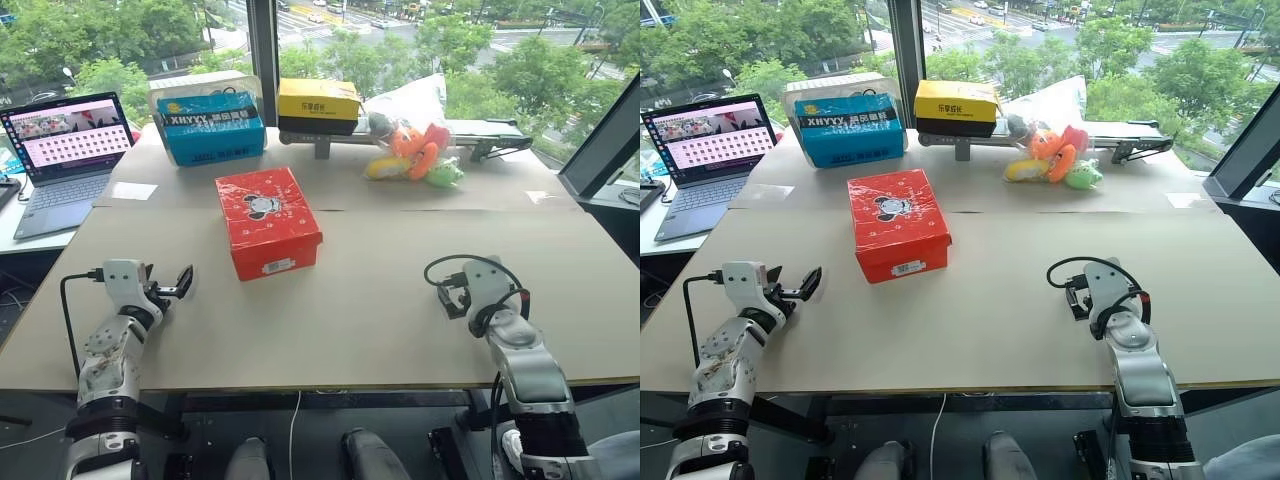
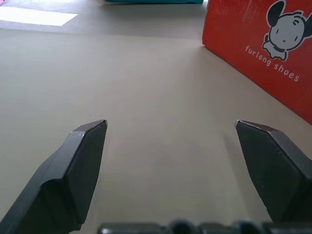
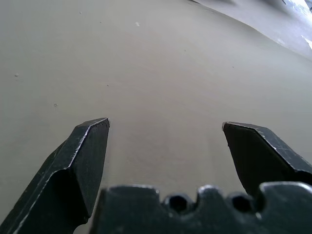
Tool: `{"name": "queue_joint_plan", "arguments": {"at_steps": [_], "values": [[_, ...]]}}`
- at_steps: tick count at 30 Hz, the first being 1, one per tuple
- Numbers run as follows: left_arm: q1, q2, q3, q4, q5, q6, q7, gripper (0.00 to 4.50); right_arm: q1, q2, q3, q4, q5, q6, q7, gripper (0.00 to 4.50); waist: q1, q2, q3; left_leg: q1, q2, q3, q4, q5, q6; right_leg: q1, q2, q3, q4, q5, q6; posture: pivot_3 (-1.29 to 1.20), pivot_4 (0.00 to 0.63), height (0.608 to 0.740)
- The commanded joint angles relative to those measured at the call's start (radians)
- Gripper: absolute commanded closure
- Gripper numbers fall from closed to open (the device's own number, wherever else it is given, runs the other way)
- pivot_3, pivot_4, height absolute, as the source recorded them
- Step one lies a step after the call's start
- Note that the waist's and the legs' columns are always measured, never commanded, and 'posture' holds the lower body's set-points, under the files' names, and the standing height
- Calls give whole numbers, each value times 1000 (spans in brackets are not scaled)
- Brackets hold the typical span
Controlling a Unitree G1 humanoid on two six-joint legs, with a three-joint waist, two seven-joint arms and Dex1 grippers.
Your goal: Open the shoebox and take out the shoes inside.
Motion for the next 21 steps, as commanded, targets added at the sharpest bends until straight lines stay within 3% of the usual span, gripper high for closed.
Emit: {"name": "queue_joint_plan", "arguments": {"at_steps": [1,11,18,21], "values": [[2,1,-12,-29,6,0,1,0,6,-11,-36,-33,-4,-19,-11,115,0,0,0,0,0,0,0,0,0,0,0,0,0,0,0,0,150,739],[-33,-10,-7,15,7,3,39,0,-57,7,-34,26,-13,-19,-55,115,-1,0,0,1,0,0,0,0,0,0,0,0,0,0,0,0,150,739],[-49,-58,4,-2,29,-21,164,0,-266,44,46,288,-44,-144,-63,115,-1,0,0,1,0,0,0,1,1,1,0,0,0,1,0,0,150,739],[-29,-96,-4,-89,37,4,229,0,-346,60,73,396,-49,-201,-46,115,-1,0,0,0,0,0,0,2,3,1,0,0,0,1,1,0,150,739]]}}
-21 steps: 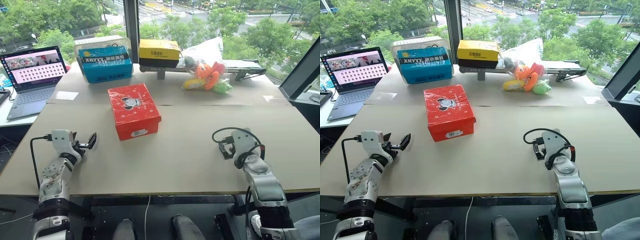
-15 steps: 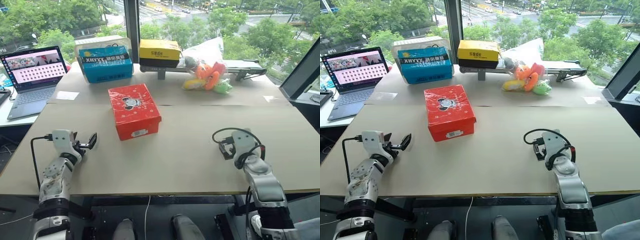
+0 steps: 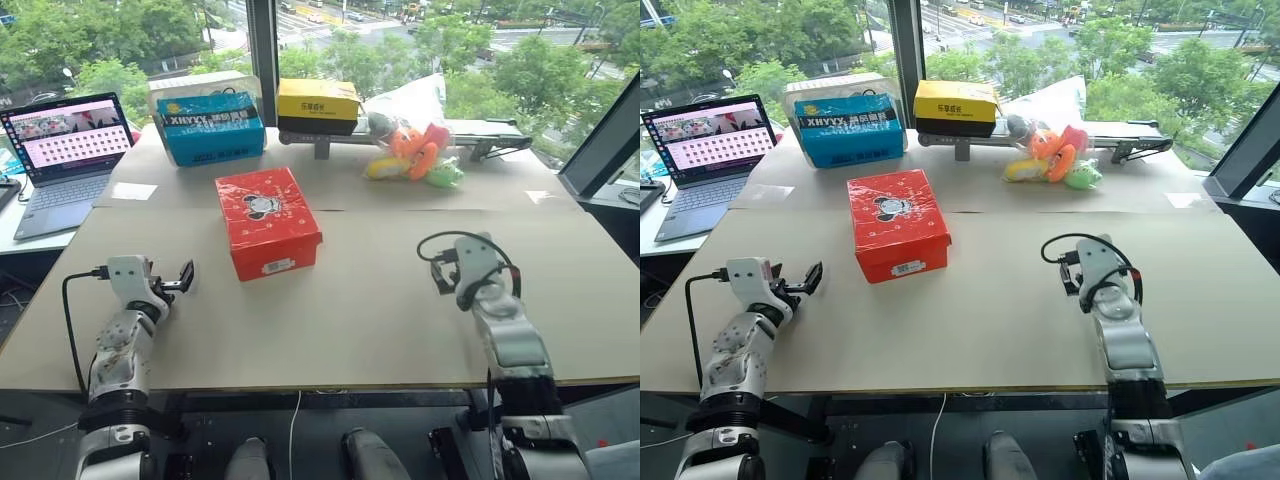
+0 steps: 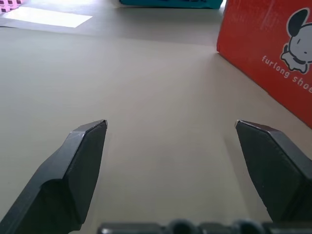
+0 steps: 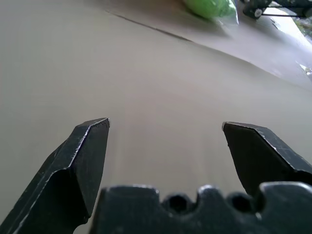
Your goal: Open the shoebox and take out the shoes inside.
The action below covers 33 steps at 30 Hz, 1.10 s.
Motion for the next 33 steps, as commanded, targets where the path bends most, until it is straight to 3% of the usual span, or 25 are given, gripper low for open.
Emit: {"name": "queue_joint_plan", "arguments": {"at_steps": [1,13,15,18,26,29,33], "values": [[20,-36,-11,-114,14,17,66,0,-69,5,14,75,-8,-89,13,115,1,0,0,0,0,0,0,2,3,0,0,0,0,0,1,0,150,739],[117,-84,-13,-339,18,179,198,0,-125,6,23,198,33,-234,151,115,-4,0,0,-1,0,0,-1,2,3,-1,0,0,0,2,6,0,150,739],[122,-94,-13,-344,19,185,204,0,-139,10,31,237,27,-264,160,630,-5,0,0,-1,0,0,-1,2,3,-1,0,0,0,2,6,0,150,739],[123,-92,-8,-347,21,188,206,709,-160,18,22,278,29,-289,154,1531,-4,0,0,-1,0,0,-1,2,3,-1,0,0,0,0,1,0,150,739],[117,-83,-5,-320,33,177,204,3704,-209,56,44,349,13,-323,149,4333,-6,0,0,-1,0,0,-1,2,3,-1,0,0,0,0,2,0,150,739],[92,-86,-36,-301,48,169,190,4463,-260,101,72,407,0,-343,153,4500,-13,0,0,-1,0,0,-1,2,3,-1,0,0,0,0,2,0,150,739],[41,-111,-75,-277,50,175,172,4463,-403,212,104,599,-15,-412,136,4500,-27,0,0,-1,0,-1,0,2,3,-1,1,0,1,1,2,0,150,739]]}}
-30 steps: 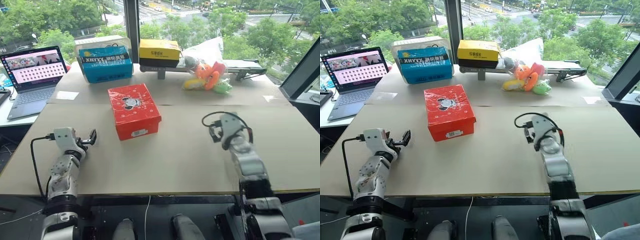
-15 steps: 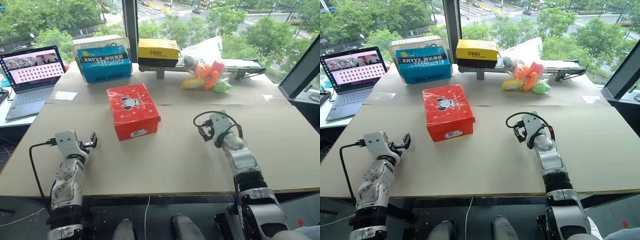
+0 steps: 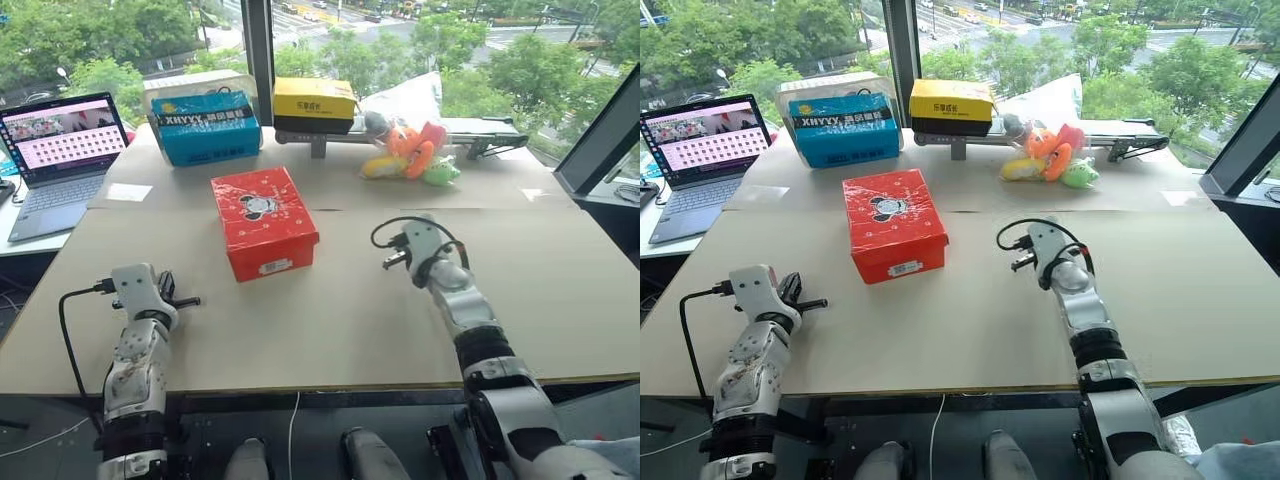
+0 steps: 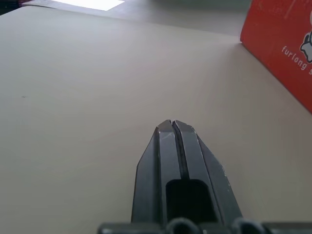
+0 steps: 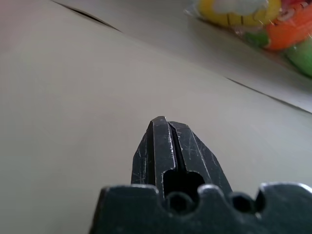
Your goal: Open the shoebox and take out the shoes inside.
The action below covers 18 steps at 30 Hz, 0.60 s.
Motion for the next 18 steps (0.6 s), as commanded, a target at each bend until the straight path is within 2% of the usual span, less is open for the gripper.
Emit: {"name": "queue_joint_plan", "arguments": {"at_steps": [1,4,8,12,18], "values": [[-56,-17,-47,0,9,-14,-24,4463,-141,83,23,165,-10,-97,-20,4500,-5,0,0,0,0,0,0,0,0,0,0,0,0,2,3,0,150,739],[-75,-26,-79,4,18,-10,-37,4463,-208,134,20,286,-4,-142,-20,4500,-6,0,0,-1,0,-1,0,0,0,0,0,-1,-1,3,5,0,150,739],[-76,-48,-132,-24,20,8,-72,4463,-238,180,31,351,-8,-184,1,4500,-3,0,0,-3,0,-2,-1,0,0,0,0,-2,-1,4,0,0,150,739],[-68,-73,-214,-78,31,22,-118,4463,-223,222,51,347,-14,-202,52,4500,-4,0,0,-7,0,-3,-2,0,0,-4,0,-3,-2,5,-1,0,150,739],[-81,-112,-245,-110,26,54,-128,4463,-191,265,81,283,-25,-192,82,4500,-4,1,0,-7,0,-5,-1,0,0,-4,0,-5,0,4,-1,0,150,739]]}}
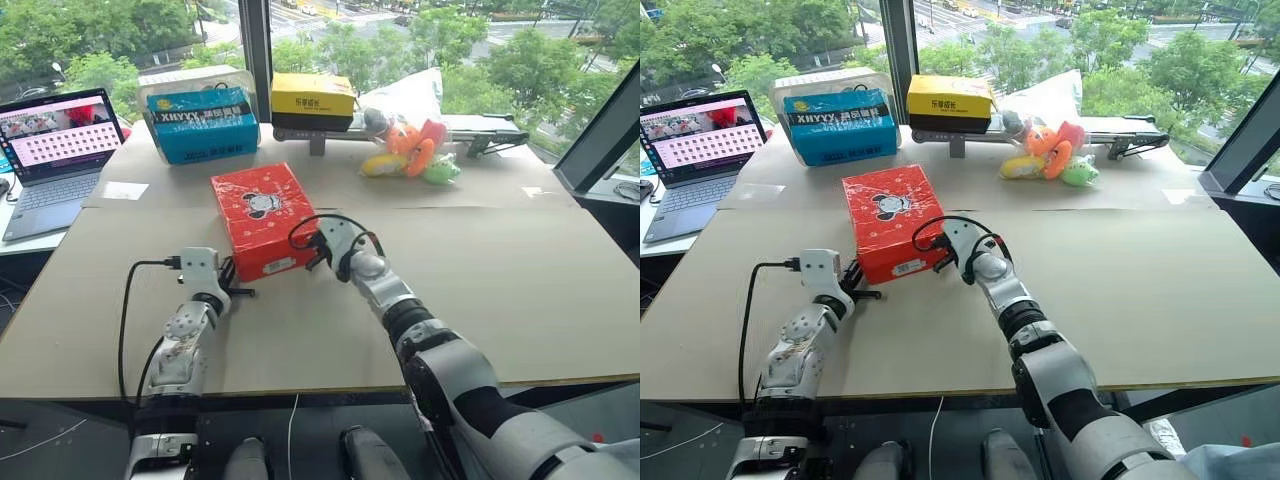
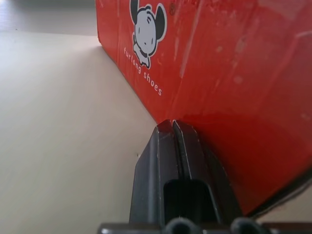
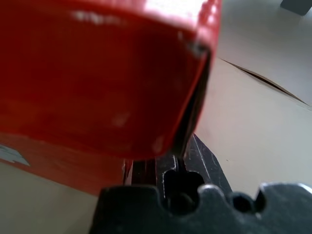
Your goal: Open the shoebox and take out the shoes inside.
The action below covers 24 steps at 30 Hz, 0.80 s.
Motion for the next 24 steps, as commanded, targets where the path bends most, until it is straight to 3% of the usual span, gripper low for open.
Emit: {"name": "queue_joint_plan", "arguments": {"at_steps": [1,8,15,24], "values": [[-18,-32,-69,-78,-5,15,-39,4463,9,47,32,-94,-2,-19,35,4500,0,0,0,0,0,0,0,0,0,0,0,0,0,0,0,0,150,739],[14,-30,-96,-143,-20,81,-87,4463,140,10,68,-382,0,103,87,4500,2,0,0,0,0,-1,0,0,0,0,0,-1,0,0,0,0,150,739],[143,48,-174,-318,-45,142,-246,4463,452,-74,106,-978,9,432,129,4500,7,0,0,-2,0,-3,-1,0,0,-1,0,-3,1,-2,-3,0,150,739],[207,162,-178,-439,-68,202,-356,4463,816,-168,158,-1573,-11,855,83,4500,24,0,0,-1,1,-4,0,-4,-7,-4,0,-4,5,-12,-6,0,150,739]]}}
